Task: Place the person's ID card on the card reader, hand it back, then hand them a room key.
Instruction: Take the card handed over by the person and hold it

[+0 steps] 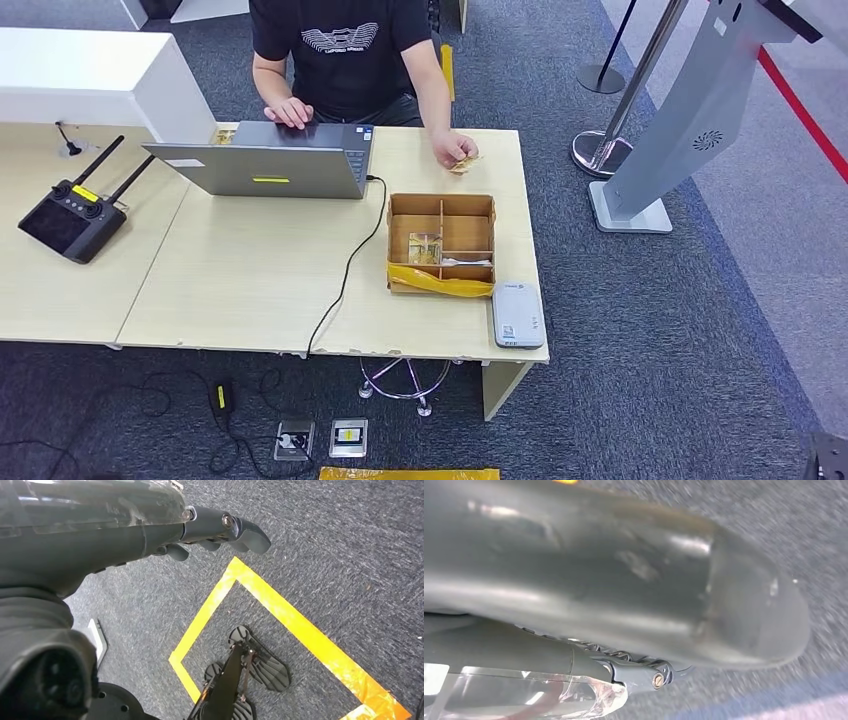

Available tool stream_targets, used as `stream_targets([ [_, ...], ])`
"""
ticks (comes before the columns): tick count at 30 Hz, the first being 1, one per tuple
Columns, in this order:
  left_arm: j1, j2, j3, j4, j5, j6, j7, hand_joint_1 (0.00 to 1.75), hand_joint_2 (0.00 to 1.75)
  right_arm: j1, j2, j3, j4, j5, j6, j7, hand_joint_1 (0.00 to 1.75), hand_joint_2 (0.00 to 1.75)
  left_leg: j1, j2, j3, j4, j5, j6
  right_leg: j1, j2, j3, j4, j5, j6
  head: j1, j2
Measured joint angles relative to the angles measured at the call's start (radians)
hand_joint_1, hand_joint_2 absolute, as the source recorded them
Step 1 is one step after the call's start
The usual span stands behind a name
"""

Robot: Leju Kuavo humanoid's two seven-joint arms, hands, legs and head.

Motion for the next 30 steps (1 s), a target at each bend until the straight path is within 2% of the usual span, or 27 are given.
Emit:
stream_targets([
  [1, 0.000, -0.001, 0.000, 0.001, 0.001, 0.001, 0.000, 0.00, 0.00, -0.001, -0.012, -0.003, 0.001, -0.003, 0.001, -0.010, 0.00, 0.00, 0.000, 0.000, 0.000, 0.000, 0.000, 0.000, 0.000, 0.000, 0.000, 0.000, 0.000, 0.000, 0.000, 0.000],
  [5, -0.001, -0.002, 0.000, 0.006, 0.003, 0.000, 0.000, 0.00, 0.00, -0.016, -0.068, -0.018, 0.003, -0.006, 0.036, -0.061, 0.00, 1.75, -0.002, 0.000, 0.000, 0.000, 0.000, 0.001, -0.002, 0.000, -0.001, 0.002, 0.000, 0.001, -0.001, 0.000],
  [8, -0.001, -0.004, -0.002, 0.010, 0.002, -0.007, 0.000, 0.00, 0.00, -0.074, -0.134, -0.026, 0.003, 0.023, 0.062, -0.085, 0.00, 1.75, -0.003, 0.001, -0.001, 0.000, 0.000, 0.001, -0.003, 0.002, -0.002, 0.003, 0.000, 0.001, -0.001, 0.000],
  [12, -0.004, -0.004, -0.005, 0.012, 0.001, -0.025, 0.000, 0.00, 0.00, -0.223, -0.202, -0.027, 0.001, 0.129, 0.061, -0.107, 0.00, 1.75, -0.005, 0.003, -0.002, 0.002, 0.001, 0.002, -0.005, 0.003, -0.004, 0.006, 0.002, 0.003, 0.000, 0.000],
  [16, -0.006, 0.002, -0.007, 0.012, -0.005, -0.047, -0.013, 0.00, 0.00, -0.409, -0.253, -0.023, -0.017, 0.276, 0.063, -0.117, 0.00, 1.75, -0.007, 0.001, -0.006, 0.005, 0.003, 0.005, -0.007, 0.001, -0.009, 0.012, 0.002, 0.003, -0.001, 0.000],
  [19, -0.006, 0.010, -0.014, 0.013, -0.018, -0.076, -0.029, 0.00, 0.00, -0.553, -0.273, -0.020, -0.047, 0.448, 0.082, -0.126, 0.00, 1.75, -0.007, -0.001, -0.012, 0.008, 0.004, 0.005, -0.007, -0.001, -0.014, 0.016, 0.002, 0.003, 0.000, 0.000],
  [24, -0.010, 0.031, -0.034, 0.015, -0.038, -0.125, -0.042, 0.00, 0.00, -0.730, -0.265, -0.021, -0.152, 0.815, 0.160, -0.107, 0.00, 1.75, -0.006, -0.002, -0.015, 0.009, 0.005, 0.004, -0.006, -0.002, -0.015, 0.019, 0.002, 0.003, -0.001, 0.000],
  [27, -0.011, 0.039, -0.050, 0.016, -0.051, -0.150, -0.049, 0.00, 0.00, -0.760, -0.225, -0.048, -0.264, 1.003, 0.245, -0.039, 0.00, 1.75, -0.005, -0.003, -0.016, 0.009, 0.006, 0.004, -0.005, -0.003, -0.015, 0.020, 0.002, 0.003, 0.000, 0.000],
  [30, -0.016, 0.047, -0.070, 0.017, -0.068, -0.176, -0.051, 0.00, 0.00, -0.755, -0.168, -0.086, -0.403, 1.123, 0.299, 0.040, 0.00, 1.75, -0.005, -0.005, -0.015, 0.009, 0.007, 0.003, -0.005, -0.005, -0.016, 0.021, 0.002, 0.003, -0.001, 0.000],
])
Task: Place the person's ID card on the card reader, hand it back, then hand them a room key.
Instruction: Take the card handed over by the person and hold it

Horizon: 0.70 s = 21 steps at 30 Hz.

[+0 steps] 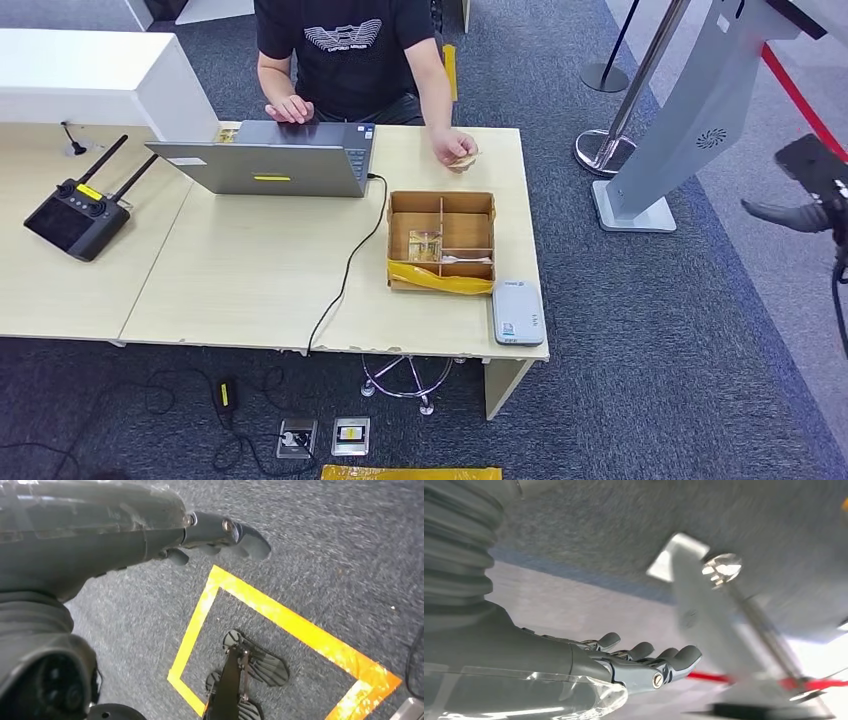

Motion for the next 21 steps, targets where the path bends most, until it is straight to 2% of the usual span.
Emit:
stream_targets([
  [4, -0.001, 0.015, -0.029, 0.001, -0.018, -0.026, -0.008, 0.00, 0.00, 0.049, 0.066, -0.029, -0.207, 0.101, 0.011, 0.086, 0.00, 1.75, 0.001, -0.005, 0.000, 0.000, 0.001, -0.001, 0.001, -0.004, 0.000, 0.000, 0.000, -0.001, 0.000, 0.000],
  [10, 0.000, 0.042, -0.067, 0.003, -0.032, -0.042, -0.027, 0.00, 0.00, 0.113, 0.107, -0.052, -0.466, 0.147, 0.021, 0.134, 0.00, 1.75, 0.001, -0.008, -0.002, 0.001, 0.001, -0.001, 0.001, -0.007, -0.001, 0.000, -0.001, -0.001, 0.000, 0.000],
  [16, 0.000, 0.061, -0.095, 0.005, -0.042, -0.050, -0.040, 0.00, 0.00, 0.156, 0.124, -0.060, -0.619, 0.164, 0.012, 0.154, 0.00, 1.75, 0.001, -0.008, -0.003, 0.003, 0.001, -0.001, 0.001, -0.006, -0.002, 0.000, -0.001, -0.001, 0.000, 0.000],
  [21, 0.000, 0.063, -0.115, 0.006, -0.048, -0.053, -0.041, 0.00, 0.00, 0.185, 0.131, -0.068, -0.688, 0.182, -0.026, 0.153, 0.00, 1.75, 0.001, -0.008, -0.004, 0.004, 0.001, -0.001, 0.001, -0.006, -0.002, 0.000, -0.001, -0.001, 0.000, 0.000],
])
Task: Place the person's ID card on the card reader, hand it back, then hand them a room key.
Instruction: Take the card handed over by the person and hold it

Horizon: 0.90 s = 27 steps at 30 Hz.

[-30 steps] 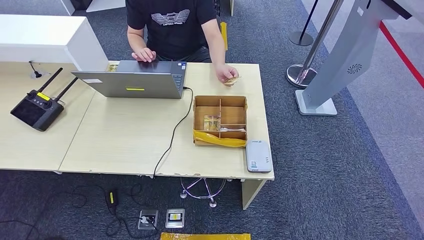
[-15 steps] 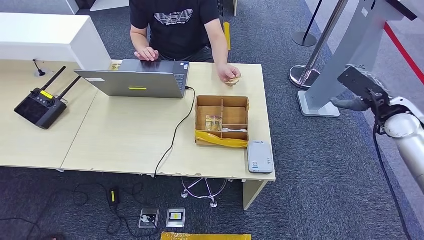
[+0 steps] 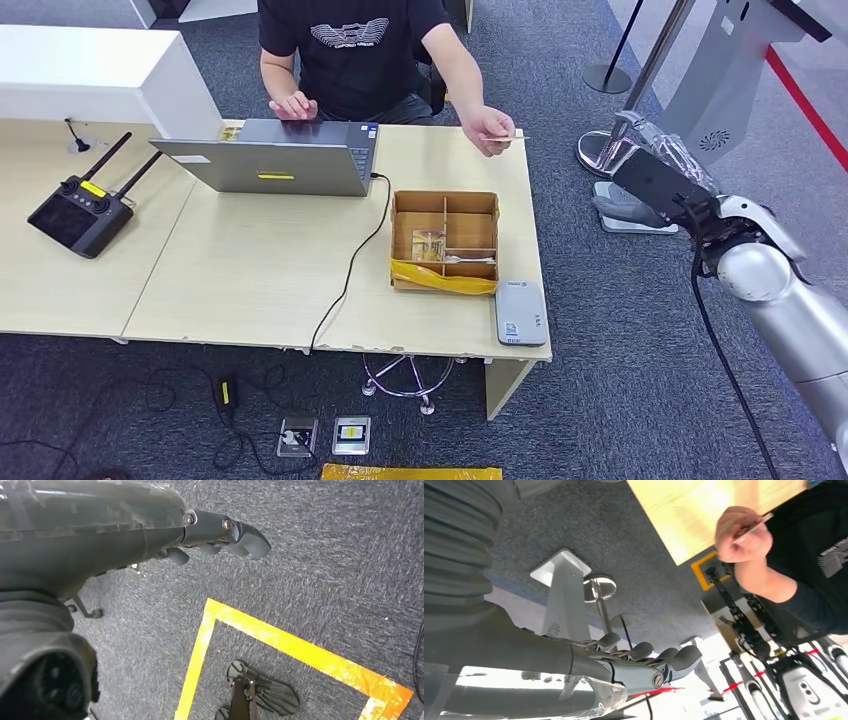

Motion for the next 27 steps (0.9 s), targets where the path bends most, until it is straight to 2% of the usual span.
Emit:
stream_targets([
  [10, 0.000, 0.003, -0.020, 0.000, 0.019, 0.012, 0.003, 0.00, 0.00, 0.004, 0.071, 0.023, -0.012, 0.109, -0.086, -0.057, 0.00, 1.75, 0.000, 0.001, -0.001, 0.001, 0.000, 0.000, 0.000, 0.000, 0.000, 0.000, 0.000, 0.000, 0.000, 0.000],
  [27, 0.000, 0.005, -0.036, 0.000, 0.024, 0.013, 0.003, 0.00, 0.00, -0.014, 0.148, 0.073, 0.042, 0.188, -0.117, -0.083, 0.00, 1.75, 0.001, 0.001, -0.002, 0.001, 0.000, 0.000, 0.001, 0.000, -0.001, 0.000, 0.000, 0.000, 0.000, 0.000],
])
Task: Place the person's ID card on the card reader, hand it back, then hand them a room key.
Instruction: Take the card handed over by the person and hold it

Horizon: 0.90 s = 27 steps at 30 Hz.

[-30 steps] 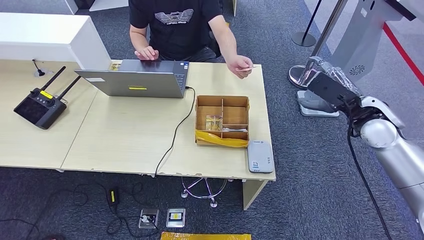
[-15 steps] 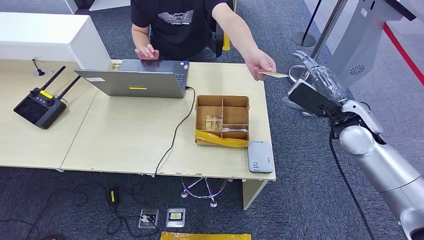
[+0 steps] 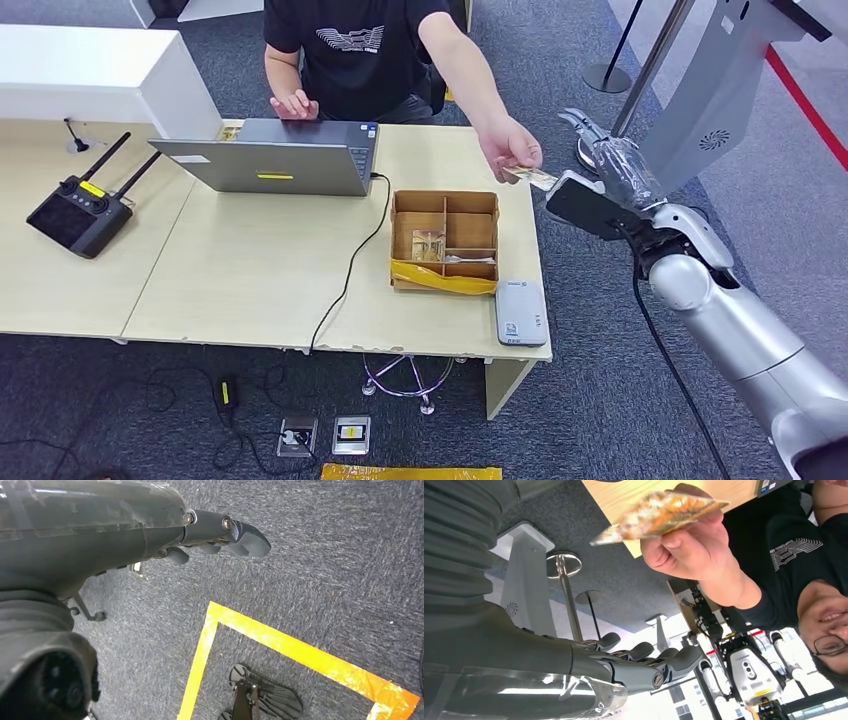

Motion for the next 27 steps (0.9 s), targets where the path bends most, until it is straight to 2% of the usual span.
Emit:
stream_targets([
  [16, 0.000, 0.000, -0.008, 0.000, 0.008, 0.002, 0.000, 0.00, 0.00, -0.024, 0.040, 0.019, 0.068, 0.018, -0.020, -0.013, 0.00, 1.75, 0.000, 0.000, -0.001, 0.000, 0.000, 0.000, 0.000, 0.000, -0.001, 0.000, 0.000, 0.000, 0.000, 0.000],
  [17, 0.000, 0.000, -0.008, 0.000, 0.008, 0.002, 0.000, 0.00, 0.00, -0.025, 0.043, 0.019, 0.072, 0.020, -0.023, -0.013, 0.27, 1.75, 0.000, 0.000, -0.001, 0.000, 0.000, 0.000, 0.000, 0.000, -0.001, 0.000, 0.000, 0.000, 0.000, 0.000],
  [20, 0.000, 0.000, -0.008, 0.000, 0.011, 0.004, 0.000, 0.00, 0.00, -0.027, 0.052, 0.019, 0.083, 0.028, -0.033, -0.014, 1.58, 1.75, 0.000, 0.000, -0.001, 0.000, 0.000, 0.000, 0.000, 0.000, -0.001, 0.000, 0.000, 0.000, 0.000, 0.000],
  [21, 0.000, 0.000, -0.008, 0.000, 0.012, 0.005, 0.000, 0.00, 0.00, -0.027, 0.056, 0.019, 0.085, 0.030, -0.035, -0.014, 1.75, 1.75, 0.000, 0.000, -0.001, 0.000, 0.000, 0.000, 0.000, 0.000, -0.001, 0.000, 0.000, 0.000, 0.000, 0.000],
  [27, 0.000, -0.001, -0.009, 0.000, 0.027, 0.010, 0.004, 0.00, 0.00, -0.037, 0.091, 0.019, 0.117, 0.037, -0.038, -0.032, 1.75, 1.75, 0.000, 0.000, -0.001, 0.000, 0.000, 0.000, 0.000, 0.000, -0.001, 0.000, 0.000, 0.000, 0.000, 0.000],
])
